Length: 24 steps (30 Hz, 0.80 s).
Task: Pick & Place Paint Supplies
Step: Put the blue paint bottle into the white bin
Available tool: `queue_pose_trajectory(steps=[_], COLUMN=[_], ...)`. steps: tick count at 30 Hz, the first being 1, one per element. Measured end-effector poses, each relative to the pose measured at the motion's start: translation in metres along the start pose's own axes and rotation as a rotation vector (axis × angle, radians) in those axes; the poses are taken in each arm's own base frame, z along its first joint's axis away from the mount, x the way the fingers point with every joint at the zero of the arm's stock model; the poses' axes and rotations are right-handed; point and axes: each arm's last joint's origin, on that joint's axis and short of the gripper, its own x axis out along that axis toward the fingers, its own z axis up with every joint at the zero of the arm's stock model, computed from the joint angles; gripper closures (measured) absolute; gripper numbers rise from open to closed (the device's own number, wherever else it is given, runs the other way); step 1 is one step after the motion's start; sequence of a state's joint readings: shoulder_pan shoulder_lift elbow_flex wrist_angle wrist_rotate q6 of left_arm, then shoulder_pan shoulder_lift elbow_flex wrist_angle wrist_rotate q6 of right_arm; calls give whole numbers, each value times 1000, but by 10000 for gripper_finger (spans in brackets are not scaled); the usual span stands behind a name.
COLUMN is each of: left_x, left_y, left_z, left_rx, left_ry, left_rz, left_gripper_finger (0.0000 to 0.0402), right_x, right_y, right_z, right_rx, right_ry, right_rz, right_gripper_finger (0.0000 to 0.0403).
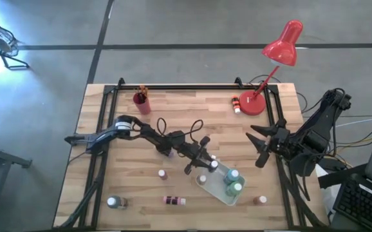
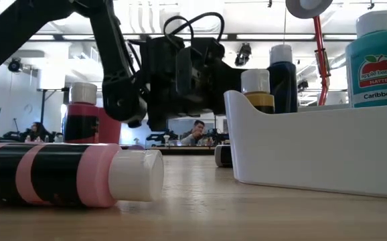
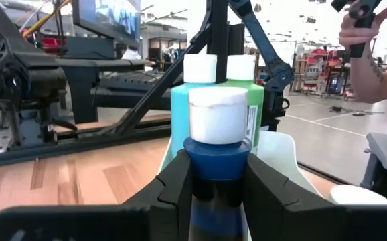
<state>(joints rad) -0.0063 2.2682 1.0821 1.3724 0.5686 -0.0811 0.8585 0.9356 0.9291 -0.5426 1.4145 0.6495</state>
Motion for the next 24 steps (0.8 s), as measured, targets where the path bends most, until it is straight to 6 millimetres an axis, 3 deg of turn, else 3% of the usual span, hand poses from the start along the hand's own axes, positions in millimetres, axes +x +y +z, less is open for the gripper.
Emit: queue_pose_trajectory(steps=[14, 24], left_x=[-2, -4], left_y=[6, 10], left_z=[-1, -7], left_rx=[16, -19], left_ry=[9, 64], left_rz=[19, 64], left_gripper_finger=[303, 284], right_x=[0, 0], right_y=[0, 0], right_z=[0, 0], right_rx=[0, -5], right_ry=[0, 0], right_rz=[0, 0], right_gripper_finger=[218, 241])
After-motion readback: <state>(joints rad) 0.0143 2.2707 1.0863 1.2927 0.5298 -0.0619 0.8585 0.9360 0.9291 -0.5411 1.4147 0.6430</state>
